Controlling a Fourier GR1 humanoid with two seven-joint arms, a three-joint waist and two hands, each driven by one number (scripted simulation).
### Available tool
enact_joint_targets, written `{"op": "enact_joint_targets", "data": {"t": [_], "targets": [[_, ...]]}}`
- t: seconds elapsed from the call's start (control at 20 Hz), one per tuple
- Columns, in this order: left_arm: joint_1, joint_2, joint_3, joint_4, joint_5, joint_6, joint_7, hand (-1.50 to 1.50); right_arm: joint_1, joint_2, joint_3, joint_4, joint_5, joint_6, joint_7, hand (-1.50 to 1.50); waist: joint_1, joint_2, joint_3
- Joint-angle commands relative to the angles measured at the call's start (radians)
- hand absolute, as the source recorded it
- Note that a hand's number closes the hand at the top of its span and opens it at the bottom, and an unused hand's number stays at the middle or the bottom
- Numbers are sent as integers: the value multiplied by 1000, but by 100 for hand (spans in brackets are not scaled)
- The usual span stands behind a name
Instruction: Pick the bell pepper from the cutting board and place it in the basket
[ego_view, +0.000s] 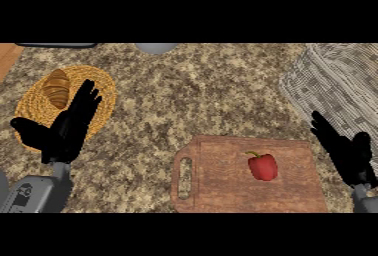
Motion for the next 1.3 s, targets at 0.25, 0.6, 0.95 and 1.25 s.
{"op": "enact_joint_targets", "data": {"t": [0.25,0.6,0.95,1.25], "targets": [[-20,95,2,63,-59,-25,46,0,-409,67,9,-249,-147,302,-200,150,99,-10,41],[-34,117,29,102,-40,-34,106,0,-390,92,392,-479,400,274,-467,-150,12,-15,36],[18,124,61,68,-31,-51,107,0,-359,174,539,-700,602,222,-2,-150,-19,-20,32],[13,136,63,94,-54,-35,116,0,-535,-6,474,-769,756,390,279,-150,-41,-33,29]]}}
